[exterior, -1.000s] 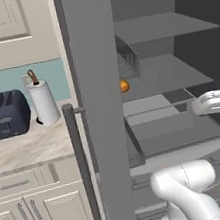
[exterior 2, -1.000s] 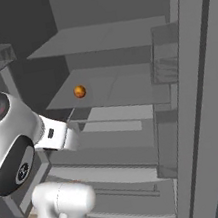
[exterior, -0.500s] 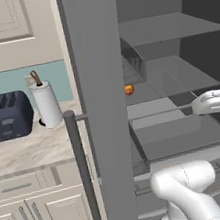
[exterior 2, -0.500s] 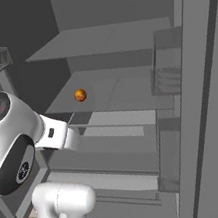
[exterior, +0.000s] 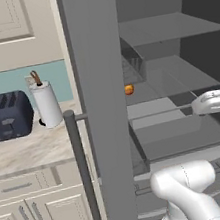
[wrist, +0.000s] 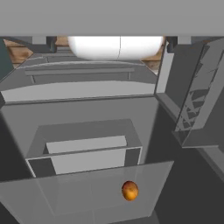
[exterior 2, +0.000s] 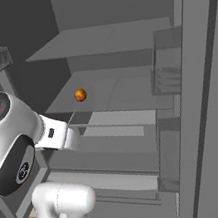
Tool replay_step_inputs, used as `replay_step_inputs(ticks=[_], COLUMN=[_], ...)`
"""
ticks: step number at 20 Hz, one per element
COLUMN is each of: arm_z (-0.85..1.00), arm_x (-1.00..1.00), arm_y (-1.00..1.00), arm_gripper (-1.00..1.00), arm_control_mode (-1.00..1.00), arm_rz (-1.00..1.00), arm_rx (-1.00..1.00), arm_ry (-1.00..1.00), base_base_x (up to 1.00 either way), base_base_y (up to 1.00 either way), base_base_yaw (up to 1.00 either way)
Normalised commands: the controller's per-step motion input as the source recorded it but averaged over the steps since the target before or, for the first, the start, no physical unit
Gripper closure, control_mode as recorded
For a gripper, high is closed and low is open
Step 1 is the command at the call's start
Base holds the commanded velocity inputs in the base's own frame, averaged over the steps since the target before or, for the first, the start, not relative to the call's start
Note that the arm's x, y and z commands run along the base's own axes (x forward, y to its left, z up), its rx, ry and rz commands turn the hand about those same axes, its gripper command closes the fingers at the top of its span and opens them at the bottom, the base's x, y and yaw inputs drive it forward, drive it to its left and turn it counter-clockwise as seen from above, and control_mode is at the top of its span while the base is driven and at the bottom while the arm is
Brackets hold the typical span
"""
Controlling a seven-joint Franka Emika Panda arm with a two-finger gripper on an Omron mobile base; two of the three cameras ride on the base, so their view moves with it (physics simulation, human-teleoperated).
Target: Retrieve the orange and peach from the fridge and place them into the bowl on the dining table.
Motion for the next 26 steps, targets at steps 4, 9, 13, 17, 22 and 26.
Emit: replay_step_inputs(ticks=[4, 9, 13, 17, 22, 26], arm_z=[0.0, 0.0, 0.0, 0.0, -0.11, -0.21], arm_x=[0.0, 0.16, 0.4, 0.48, 0.63, 0.73], arm_y=[0.0, -0.02, -0.11, -0.01, 0.0, 0.01], arm_gripper=[-1.0, -1.0, -1.0, -1.0, -1.0, -1.0], arm_control_mode=[1.0, -1.0, -1.0, -1.0, -1.0, -1.0], arm_rz=[0.0, 0.03, 0.14, 0.17, 0.18, 0.15], arm_rx=[0.0, 0.0, 0.0, 0.0, -0.01, -0.04], arm_ry=[0.0, 0.0, 0.0, 0.0, 0.01, 0.01], base_base_x=[0.13, 0.05, 0.0, 0.0, 0.0, 0.0], base_base_y=[0.0, 0.0, 0.0, 0.0, 0.0, 0.0], base_base_yaw=[0.0, 0.0, 0.0, 0.0, 0.0, 0.0])
